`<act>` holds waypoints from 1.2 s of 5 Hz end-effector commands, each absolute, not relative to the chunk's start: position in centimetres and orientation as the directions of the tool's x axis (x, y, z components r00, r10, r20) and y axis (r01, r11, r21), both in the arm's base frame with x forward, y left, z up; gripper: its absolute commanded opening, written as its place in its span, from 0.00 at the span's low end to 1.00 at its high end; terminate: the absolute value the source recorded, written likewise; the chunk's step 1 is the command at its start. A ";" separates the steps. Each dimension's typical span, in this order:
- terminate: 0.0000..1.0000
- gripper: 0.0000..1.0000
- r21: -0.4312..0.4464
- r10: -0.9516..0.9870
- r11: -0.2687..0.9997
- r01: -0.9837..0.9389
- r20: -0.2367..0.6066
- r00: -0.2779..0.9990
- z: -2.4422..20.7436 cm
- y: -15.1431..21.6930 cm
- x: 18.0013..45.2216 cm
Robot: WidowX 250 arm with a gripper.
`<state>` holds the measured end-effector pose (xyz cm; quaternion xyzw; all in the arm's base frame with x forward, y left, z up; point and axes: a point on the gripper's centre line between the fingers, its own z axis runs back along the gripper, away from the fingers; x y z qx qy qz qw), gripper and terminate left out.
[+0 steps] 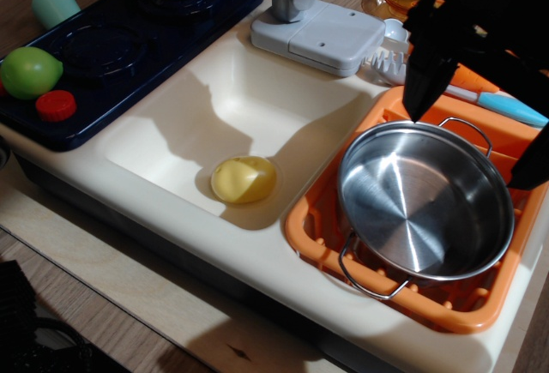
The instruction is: Put pan from drying rack into sink
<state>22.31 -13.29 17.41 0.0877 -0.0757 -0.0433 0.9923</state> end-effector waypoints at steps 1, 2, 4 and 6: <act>0.00 1.00 0.181 -0.099 0.981 0.073 0.143 0.985 17.4 -13.3 22.3; 0.00 1.00 0.209 -0.110 0.974 0.083 0.122 0.986 17.3 -12.0 21.9; 0.00 1.00 0.221 -0.144 0.969 0.115 0.118 0.983 16.6 -8.5 21.9; 0.00 1.00 0.176 -0.126 0.980 0.095 0.174 0.977 15.0 -7.0 21.5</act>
